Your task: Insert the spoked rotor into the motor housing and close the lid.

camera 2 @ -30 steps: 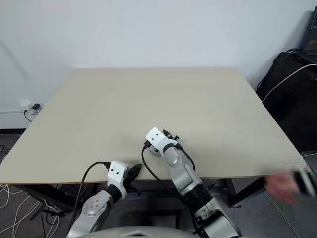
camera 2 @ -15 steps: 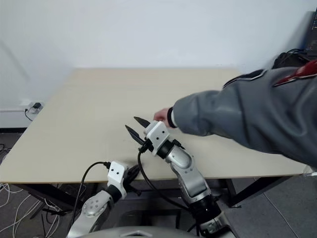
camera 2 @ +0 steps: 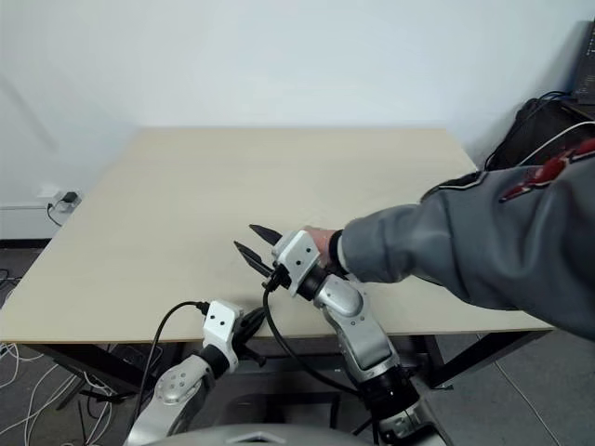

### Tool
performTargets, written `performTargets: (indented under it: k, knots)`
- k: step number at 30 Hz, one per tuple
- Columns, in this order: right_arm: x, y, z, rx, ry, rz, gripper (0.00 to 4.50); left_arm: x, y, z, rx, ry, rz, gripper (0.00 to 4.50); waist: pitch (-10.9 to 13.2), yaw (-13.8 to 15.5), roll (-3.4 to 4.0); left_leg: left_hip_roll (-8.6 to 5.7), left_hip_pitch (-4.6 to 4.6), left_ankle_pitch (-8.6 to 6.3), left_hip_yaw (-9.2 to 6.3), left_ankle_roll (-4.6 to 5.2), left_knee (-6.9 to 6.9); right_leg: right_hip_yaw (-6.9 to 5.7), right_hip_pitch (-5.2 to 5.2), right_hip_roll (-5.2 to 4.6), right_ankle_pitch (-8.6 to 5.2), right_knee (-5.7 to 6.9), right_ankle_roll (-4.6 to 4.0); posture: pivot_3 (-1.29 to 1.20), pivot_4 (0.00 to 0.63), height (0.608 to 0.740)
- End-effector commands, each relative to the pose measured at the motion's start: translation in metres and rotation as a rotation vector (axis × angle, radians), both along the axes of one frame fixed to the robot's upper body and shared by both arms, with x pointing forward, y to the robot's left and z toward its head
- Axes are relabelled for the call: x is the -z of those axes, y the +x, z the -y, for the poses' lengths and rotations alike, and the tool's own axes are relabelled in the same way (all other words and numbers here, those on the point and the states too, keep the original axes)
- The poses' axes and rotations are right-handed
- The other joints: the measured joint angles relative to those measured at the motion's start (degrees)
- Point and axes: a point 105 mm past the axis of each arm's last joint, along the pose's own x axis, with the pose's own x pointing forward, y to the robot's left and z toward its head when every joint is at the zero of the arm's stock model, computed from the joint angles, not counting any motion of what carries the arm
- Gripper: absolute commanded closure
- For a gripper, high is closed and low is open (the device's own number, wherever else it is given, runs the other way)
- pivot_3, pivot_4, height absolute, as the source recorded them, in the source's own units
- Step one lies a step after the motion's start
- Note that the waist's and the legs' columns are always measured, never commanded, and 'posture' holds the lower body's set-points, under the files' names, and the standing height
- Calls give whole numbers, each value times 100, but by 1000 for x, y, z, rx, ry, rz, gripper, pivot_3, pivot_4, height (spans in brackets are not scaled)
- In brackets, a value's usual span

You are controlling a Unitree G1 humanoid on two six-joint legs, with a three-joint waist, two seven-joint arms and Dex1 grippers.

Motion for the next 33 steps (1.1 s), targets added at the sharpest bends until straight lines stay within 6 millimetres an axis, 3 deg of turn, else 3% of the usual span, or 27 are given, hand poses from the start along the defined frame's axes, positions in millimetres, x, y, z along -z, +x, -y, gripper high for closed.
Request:
performTargets:
  k: [1,33]
  knots:
    - [-15,-2,-1,-13,34,37,2583,-15,5,2,10,-14,59,4500,0,2,0,0,0,0,0,0,0,0,0,0,0,0,0,0,0,740]
    - [-11,-2,-2,-11,14,16,2583,-14,4,3,13,-14,55,4500,-1,29,-1,-1,0,0,1,0,1,0,1,2,0,1,0,0,0,740]
